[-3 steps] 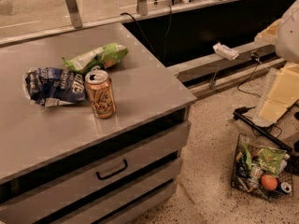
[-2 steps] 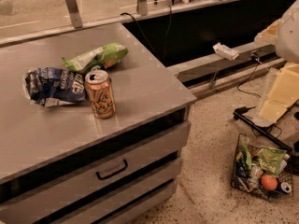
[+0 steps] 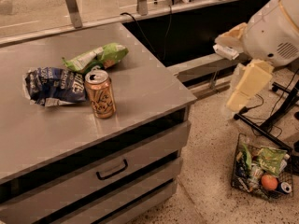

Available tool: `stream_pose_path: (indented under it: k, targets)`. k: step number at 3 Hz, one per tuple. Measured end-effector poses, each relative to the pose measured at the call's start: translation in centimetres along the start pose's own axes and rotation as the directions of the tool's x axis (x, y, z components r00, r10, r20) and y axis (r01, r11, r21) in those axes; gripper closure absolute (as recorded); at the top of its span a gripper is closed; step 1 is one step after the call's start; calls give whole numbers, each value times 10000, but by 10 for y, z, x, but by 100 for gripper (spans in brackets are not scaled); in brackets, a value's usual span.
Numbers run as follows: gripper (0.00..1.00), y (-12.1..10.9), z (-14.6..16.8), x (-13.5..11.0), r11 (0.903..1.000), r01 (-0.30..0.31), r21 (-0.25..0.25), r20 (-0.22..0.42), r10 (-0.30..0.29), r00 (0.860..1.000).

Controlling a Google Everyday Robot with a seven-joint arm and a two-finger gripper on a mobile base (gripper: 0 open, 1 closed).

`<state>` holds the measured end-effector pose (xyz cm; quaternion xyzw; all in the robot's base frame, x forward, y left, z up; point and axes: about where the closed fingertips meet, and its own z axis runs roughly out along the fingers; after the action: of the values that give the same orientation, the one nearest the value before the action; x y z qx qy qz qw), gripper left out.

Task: Knock orange can over

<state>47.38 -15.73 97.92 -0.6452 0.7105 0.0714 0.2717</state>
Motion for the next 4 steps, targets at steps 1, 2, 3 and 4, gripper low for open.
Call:
stream_pose_path:
  k: [1,2,3,4]
  targets:
    - [0,-13,35,-45,9961,636,-618,1822,-514,9819]
    - [0,-21,67,-90,9883,1268,-851,2946,-966,9507]
    - [0,-20,98,-135,9830,1578,-936,3773,-1117,9193]
    - [0,-20,98,-135,9830,1580,-936,3773,-1118,9193]
